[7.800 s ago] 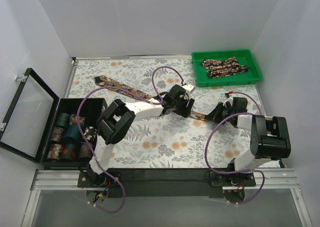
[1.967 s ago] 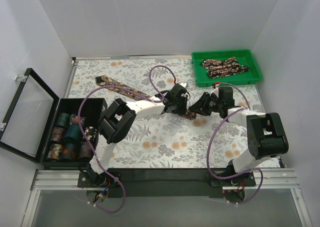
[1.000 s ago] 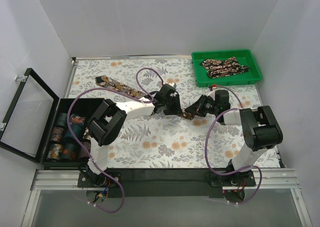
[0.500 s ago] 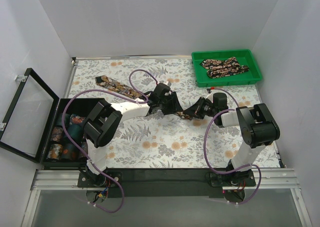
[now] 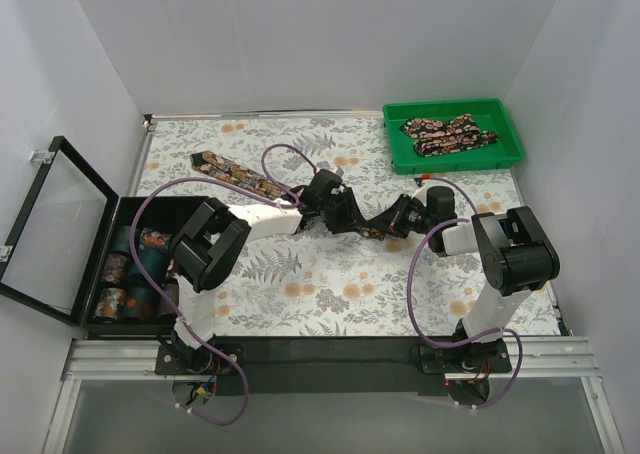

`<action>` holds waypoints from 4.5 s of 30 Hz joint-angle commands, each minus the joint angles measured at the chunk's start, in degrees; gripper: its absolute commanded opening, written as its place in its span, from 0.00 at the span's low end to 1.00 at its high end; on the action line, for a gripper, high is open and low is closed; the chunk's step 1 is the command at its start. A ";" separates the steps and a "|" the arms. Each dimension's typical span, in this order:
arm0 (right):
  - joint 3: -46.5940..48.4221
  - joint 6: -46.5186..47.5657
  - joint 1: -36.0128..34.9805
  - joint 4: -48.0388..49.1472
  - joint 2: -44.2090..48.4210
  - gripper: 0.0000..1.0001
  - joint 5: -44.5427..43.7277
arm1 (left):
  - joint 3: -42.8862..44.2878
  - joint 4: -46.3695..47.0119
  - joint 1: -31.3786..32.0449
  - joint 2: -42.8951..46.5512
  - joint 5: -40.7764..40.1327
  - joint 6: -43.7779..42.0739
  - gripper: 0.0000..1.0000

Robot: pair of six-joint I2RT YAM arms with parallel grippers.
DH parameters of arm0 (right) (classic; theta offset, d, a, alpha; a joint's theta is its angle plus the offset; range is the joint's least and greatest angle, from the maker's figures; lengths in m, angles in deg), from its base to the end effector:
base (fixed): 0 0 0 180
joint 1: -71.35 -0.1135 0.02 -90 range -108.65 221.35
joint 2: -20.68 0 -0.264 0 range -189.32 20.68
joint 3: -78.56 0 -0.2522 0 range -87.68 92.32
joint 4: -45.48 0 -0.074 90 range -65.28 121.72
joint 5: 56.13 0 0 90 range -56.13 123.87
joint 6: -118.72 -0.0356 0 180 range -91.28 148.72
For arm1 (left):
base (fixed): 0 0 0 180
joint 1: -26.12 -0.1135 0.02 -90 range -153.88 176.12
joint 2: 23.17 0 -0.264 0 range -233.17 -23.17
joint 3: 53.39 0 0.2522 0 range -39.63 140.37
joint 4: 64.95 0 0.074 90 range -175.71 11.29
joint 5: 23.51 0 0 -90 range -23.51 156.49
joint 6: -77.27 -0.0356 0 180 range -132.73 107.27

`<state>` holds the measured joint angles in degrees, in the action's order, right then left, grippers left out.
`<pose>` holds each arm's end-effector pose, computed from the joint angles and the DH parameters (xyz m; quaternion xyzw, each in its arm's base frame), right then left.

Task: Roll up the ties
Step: Roll the tie

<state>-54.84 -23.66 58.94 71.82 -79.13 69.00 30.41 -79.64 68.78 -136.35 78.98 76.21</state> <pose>0.2964 0.0862 0.1251 0.1292 0.8174 0.4845 0.2836 0.3050 -0.2915 0.1568 -0.3207 0.8583 -0.3948 0.0676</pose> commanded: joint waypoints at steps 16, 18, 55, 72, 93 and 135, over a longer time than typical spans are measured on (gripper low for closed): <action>-0.85 -0.62 -0.52 4.11 -0.56 0.14 0.46 | 0.80 0.58 -0.03 -2.91 0.60 1.23 0.34; -0.85 -0.71 -0.52 4.20 -0.65 0.14 0.55 | 1.06 0.58 -0.03 -3.00 0.78 1.23 0.33; 7.49 37.15 1.51 -27.41 12.97 0.61 -5.15 | 2.73 3.92 -0.03 -1.33 -1.86 -12.66 0.01; 14.35 77.07 -5.44 -43.87 12.71 0.60 -14.30 | 5.63 1.19 -0.03 -3.09 -0.63 -14.86 0.02; 21.74 88.85 -9.48 -51.87 4.28 0.59 -18.17 | 7.65 -2.23 -0.03 -4.41 0.08 -13.71 0.02; 12.70 48.44 0.54 -38.55 14.56 0.73 -7.55 | 8.18 -4.43 -0.03 -4.94 -2.29 -15.12 0.02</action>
<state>-39.03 37.43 58.20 25.98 -65.10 56.28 37.30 -83.05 68.73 -142.67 78.09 62.42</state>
